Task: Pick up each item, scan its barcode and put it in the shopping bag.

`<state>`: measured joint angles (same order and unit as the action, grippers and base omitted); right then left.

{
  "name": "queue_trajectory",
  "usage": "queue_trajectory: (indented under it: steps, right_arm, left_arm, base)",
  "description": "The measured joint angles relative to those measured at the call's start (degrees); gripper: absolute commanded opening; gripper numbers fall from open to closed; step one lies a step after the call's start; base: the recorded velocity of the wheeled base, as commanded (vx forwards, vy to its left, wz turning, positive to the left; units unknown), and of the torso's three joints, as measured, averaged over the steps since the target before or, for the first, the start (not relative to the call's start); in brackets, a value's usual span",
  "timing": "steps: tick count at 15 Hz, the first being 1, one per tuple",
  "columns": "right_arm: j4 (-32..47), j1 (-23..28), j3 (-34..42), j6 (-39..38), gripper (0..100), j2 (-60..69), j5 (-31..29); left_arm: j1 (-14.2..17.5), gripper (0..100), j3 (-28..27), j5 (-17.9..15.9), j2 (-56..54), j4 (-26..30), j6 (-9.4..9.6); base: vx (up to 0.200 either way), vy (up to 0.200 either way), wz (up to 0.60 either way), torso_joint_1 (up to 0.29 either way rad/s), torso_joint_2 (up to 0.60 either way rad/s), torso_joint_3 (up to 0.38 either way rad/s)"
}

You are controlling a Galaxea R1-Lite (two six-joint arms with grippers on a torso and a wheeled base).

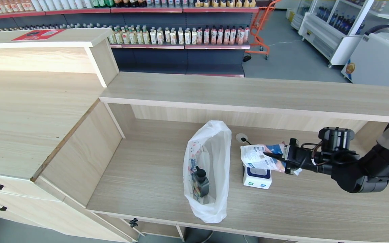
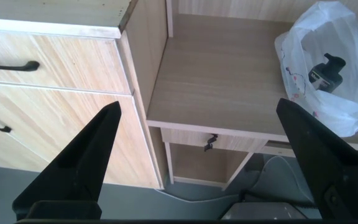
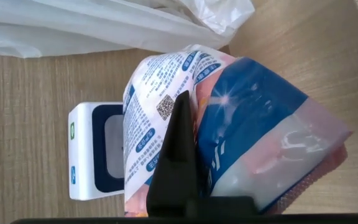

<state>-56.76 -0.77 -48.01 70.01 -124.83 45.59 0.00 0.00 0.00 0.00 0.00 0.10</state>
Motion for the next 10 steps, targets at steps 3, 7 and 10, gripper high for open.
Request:
queue_trajectory:
  steps: [3,7,10]
  right_arm:
    - [0.2,0.1,0.0,-1.2,0,1.2,0.2]
    - [0.3,-1.2,0.6,-25.3,0,4.6,-0.9]
    - [1.5,-6.1,-2.4,-45.0,0,7.8,-11.1]
  left_arm:
    - [0.0,100,0.0,0.0,0.0,0.0,0.0]
    - [0.0,100,0.0,0.0,0.0,0.0,0.0]
    - [0.0,100,0.0,0.0,0.0,0.0,-0.02]
  base:
    - [0.0,0.0,0.0,0.0,0.0,0.0]
    - [0.0,0.0,0.0,0.0,0.0,0.0]
    - [0.0,0.0,0.0,0.0,0.0,0.0]
